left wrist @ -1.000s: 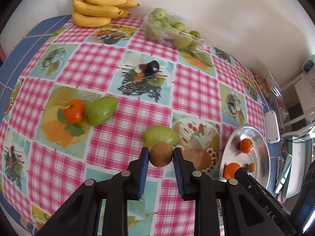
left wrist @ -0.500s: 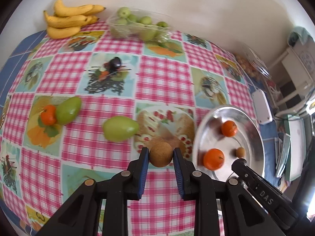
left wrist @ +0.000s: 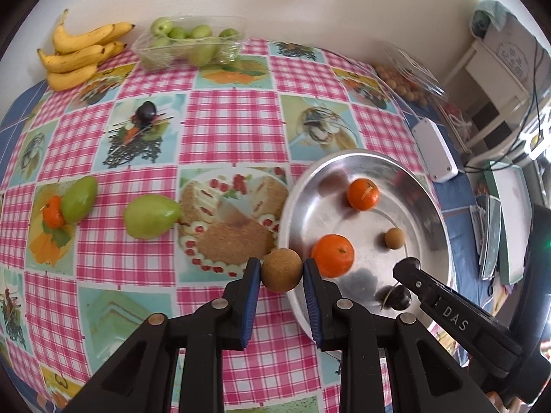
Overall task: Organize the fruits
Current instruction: 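Carry the kiwi and dark plum together over the steel plate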
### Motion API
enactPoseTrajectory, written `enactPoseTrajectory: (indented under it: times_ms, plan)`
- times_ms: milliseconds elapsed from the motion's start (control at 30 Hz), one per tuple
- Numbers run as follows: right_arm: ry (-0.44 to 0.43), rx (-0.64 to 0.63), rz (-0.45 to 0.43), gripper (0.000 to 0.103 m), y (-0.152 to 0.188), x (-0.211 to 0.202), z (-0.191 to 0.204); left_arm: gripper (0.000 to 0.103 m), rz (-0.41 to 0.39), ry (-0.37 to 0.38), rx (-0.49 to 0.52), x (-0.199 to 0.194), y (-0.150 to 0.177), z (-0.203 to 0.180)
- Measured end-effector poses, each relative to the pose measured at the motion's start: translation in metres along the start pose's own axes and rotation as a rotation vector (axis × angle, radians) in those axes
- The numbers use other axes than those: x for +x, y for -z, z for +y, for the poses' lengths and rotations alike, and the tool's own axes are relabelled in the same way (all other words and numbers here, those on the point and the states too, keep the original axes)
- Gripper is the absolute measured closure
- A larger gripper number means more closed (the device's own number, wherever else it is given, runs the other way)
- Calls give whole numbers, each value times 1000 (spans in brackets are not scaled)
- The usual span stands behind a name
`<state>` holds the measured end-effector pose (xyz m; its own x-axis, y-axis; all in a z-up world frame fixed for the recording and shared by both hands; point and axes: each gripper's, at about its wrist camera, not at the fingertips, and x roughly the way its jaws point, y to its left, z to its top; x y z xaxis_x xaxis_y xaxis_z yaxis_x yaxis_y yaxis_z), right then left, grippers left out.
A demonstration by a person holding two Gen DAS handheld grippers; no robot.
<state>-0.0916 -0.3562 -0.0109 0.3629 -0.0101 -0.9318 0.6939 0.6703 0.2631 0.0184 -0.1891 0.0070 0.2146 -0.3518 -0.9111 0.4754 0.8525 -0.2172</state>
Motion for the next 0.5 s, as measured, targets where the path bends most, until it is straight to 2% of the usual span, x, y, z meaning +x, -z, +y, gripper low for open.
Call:
enactPoseTrajectory:
  times_ms: [500]
  plan:
    - [14, 43, 25, 75, 2, 7, -16, 76, 45, -20, 153, 28, 21, -46]
